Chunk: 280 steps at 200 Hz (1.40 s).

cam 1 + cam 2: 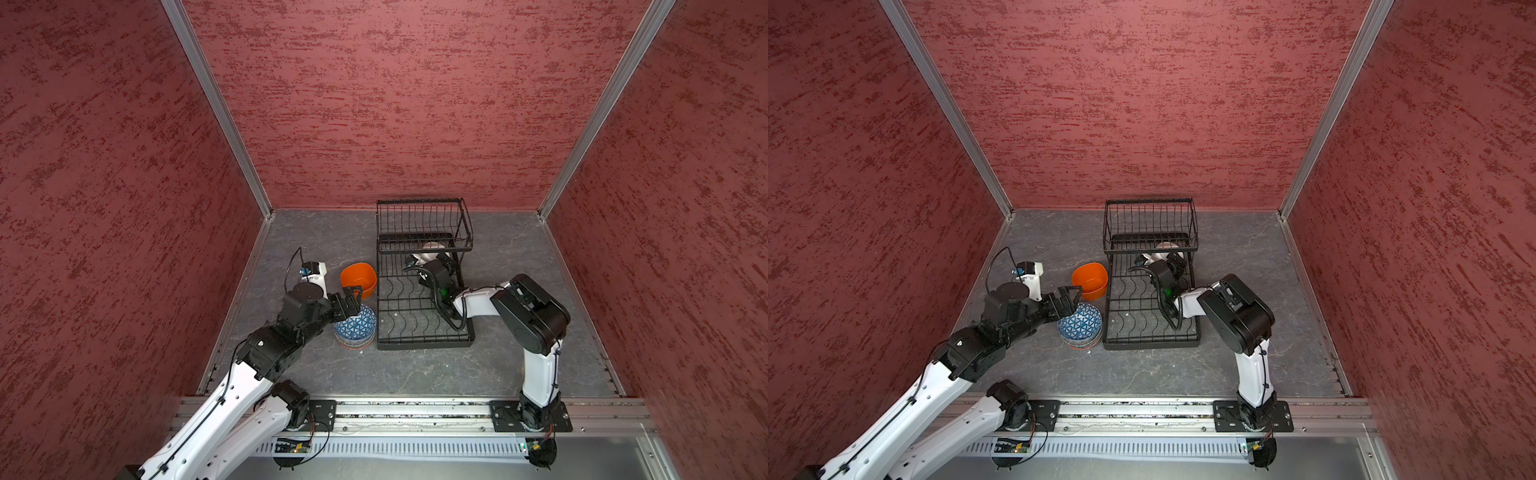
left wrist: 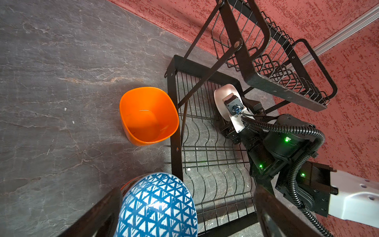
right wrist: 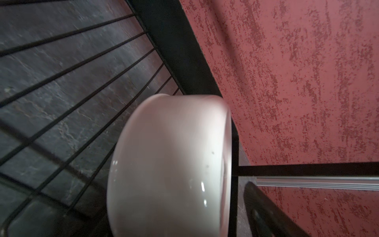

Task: Load bowls into a dish rack
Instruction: Place the bowl in the dish rack.

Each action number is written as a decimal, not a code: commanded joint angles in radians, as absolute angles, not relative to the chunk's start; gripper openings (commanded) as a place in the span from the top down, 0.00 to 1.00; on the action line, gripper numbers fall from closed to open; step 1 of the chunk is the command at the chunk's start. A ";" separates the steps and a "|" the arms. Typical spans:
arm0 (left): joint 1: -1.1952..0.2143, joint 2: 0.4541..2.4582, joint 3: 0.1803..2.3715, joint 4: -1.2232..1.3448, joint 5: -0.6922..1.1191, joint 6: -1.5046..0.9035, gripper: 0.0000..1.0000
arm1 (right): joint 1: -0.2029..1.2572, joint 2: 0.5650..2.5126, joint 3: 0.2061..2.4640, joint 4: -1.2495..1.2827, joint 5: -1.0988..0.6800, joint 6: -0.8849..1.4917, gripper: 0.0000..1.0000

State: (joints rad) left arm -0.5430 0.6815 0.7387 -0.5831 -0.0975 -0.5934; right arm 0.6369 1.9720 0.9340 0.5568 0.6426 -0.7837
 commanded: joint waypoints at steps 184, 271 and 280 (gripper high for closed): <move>-0.532 0.690 0.748 -0.575 -0.106 -0.577 0.00 | 0.672 1.876 0.918 0.503 0.555 -0.659 0.06; -0.523 0.759 0.790 -0.644 -0.149 -0.593 0.00 | 0.696 1.841 0.893 0.475 0.510 -0.538 0.05; -0.522 0.770 0.797 -0.659 -0.154 -0.594 0.00 | 0.697 1.828 0.884 0.470 0.499 -0.518 0.05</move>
